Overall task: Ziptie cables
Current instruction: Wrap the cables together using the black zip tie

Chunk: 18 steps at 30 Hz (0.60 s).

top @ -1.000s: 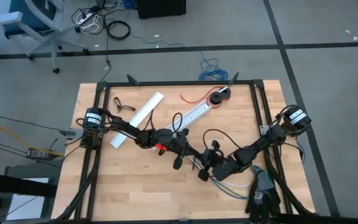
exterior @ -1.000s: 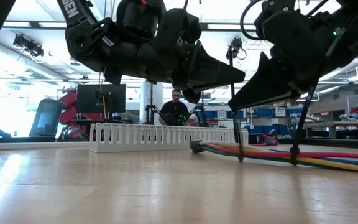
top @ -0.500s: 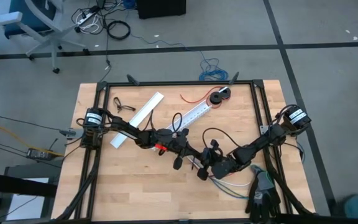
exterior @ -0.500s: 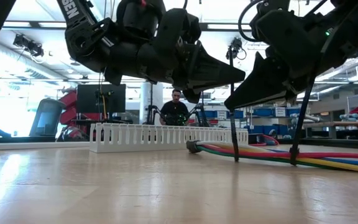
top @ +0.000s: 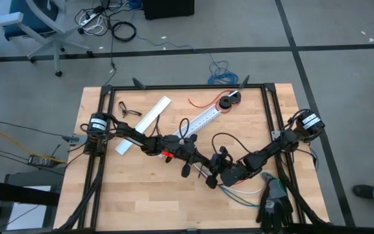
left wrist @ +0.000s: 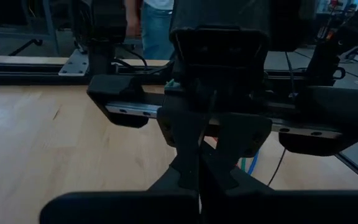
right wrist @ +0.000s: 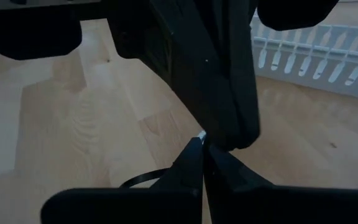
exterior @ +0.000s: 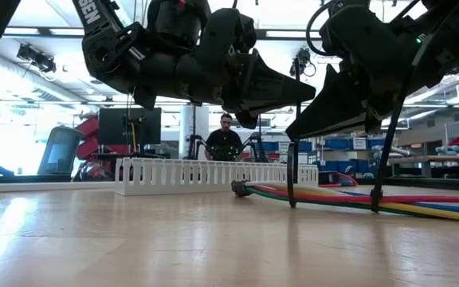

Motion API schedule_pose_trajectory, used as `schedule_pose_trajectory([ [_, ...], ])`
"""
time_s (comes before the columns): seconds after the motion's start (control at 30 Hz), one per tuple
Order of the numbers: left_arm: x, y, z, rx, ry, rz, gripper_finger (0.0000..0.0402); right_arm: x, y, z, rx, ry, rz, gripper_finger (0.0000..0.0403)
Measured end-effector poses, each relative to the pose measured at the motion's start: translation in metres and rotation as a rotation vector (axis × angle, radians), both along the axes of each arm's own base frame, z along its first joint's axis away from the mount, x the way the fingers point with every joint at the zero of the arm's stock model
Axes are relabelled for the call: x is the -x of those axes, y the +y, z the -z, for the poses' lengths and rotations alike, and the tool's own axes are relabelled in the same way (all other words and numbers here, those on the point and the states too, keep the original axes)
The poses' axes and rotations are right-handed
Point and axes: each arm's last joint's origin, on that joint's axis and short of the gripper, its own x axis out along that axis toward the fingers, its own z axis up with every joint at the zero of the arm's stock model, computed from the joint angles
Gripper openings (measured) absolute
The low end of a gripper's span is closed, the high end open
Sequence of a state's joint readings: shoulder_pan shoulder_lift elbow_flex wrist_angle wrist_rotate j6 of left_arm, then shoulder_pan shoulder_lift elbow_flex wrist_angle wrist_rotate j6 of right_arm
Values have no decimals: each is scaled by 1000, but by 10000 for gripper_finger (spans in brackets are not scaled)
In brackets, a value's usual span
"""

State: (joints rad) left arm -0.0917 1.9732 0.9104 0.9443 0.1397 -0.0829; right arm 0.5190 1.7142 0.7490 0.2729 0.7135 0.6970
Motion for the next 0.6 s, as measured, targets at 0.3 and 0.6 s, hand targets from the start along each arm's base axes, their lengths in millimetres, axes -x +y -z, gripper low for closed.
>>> schedule_pose_trajectory([
  [0.3,0,0,-4,-2,-44,-10,1,0,1,1,-32,9,-15,0],
  [0.6,-1,1,-6,-3,-62,-21,1,3,0,5,-105,52,-5,0],
])
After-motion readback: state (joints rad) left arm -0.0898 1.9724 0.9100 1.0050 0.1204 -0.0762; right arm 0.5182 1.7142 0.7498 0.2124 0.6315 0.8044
